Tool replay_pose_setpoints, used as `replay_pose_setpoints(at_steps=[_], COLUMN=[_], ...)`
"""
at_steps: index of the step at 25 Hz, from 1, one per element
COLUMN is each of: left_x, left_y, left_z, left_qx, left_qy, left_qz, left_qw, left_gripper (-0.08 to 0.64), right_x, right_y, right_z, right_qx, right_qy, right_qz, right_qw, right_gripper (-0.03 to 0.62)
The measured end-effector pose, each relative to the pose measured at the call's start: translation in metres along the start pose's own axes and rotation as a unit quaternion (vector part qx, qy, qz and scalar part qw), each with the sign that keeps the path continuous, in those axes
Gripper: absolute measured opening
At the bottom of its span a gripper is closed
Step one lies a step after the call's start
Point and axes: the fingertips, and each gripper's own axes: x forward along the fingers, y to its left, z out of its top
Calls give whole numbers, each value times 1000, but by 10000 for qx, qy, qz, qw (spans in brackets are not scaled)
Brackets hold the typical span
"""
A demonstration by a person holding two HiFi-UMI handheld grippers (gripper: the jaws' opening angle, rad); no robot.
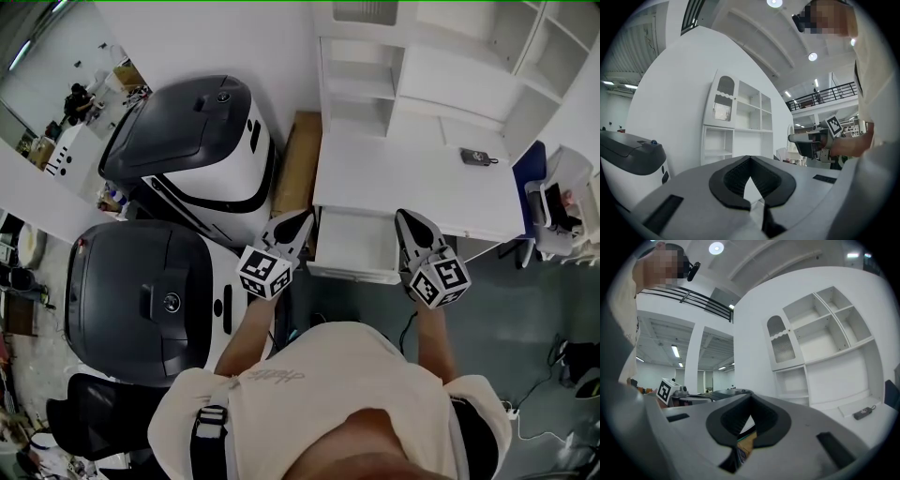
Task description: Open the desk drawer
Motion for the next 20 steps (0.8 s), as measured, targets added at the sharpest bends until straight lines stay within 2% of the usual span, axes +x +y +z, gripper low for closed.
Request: replay_pose_setpoints(at_steps=[15, 20], left_x=[4, 9], left_y=[13, 16], left_z=[-5, -3], left_qx=[-63, -45], left_qy=[21, -19], left_qz=[-37, -85], left_qw=[10000, 10000], left_gripper=[0, 0], right_x=[5, 10], right_y=[1, -2], right_z=[-18, -18], right_qx=[-90, 13], right_qy=[201, 115], right_qz=[-117, -100], right_qw=[9997, 9999], right_gripper=[-8, -8])
